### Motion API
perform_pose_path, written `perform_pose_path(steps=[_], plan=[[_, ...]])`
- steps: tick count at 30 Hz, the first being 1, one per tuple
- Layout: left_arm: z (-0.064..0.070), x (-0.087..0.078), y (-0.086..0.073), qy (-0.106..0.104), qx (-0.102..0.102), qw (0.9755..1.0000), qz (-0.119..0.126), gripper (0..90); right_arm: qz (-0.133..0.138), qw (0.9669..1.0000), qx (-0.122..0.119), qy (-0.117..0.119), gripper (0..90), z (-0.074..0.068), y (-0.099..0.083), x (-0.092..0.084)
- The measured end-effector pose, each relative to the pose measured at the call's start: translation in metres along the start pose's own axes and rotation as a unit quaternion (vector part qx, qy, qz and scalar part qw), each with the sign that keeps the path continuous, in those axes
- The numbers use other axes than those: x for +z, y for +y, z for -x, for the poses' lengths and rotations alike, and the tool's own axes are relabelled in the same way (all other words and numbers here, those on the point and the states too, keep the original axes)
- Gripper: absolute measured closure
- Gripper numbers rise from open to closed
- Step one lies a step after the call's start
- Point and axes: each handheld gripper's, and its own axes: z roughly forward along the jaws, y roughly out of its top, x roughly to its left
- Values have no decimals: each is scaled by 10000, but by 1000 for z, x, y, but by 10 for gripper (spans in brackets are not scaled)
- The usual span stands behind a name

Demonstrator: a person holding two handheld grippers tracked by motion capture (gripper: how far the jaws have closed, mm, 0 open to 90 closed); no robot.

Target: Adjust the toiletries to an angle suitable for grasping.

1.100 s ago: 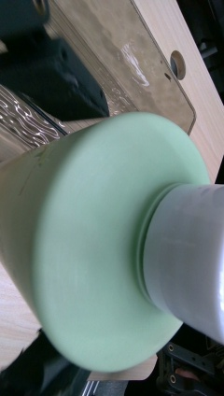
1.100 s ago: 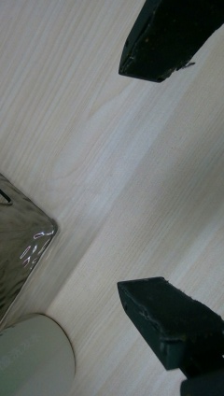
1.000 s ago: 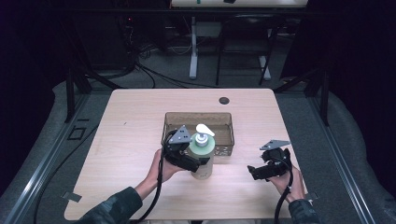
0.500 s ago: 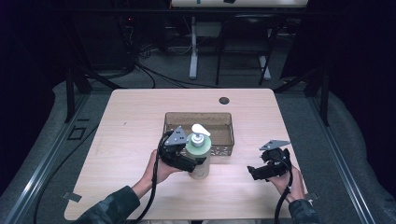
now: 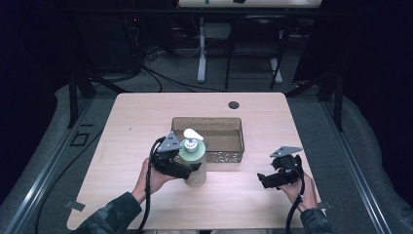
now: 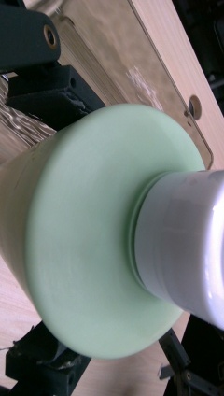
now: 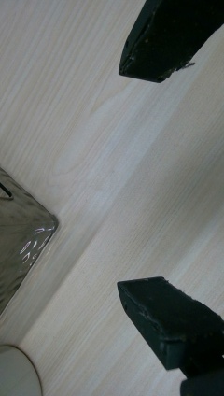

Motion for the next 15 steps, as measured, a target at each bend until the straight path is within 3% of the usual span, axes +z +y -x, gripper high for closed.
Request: perform_pose_path(steps=[9, 15], plan=[[-9, -15, -9, 253, -146, 9996, -30, 126, -51, 10000, -8, -10, 0, -2, 0, 2], [-15, -27, -15, 536, -325, 9980, -78, 126, -64, 10000, -64, 6, 0, -4, 1, 3]])
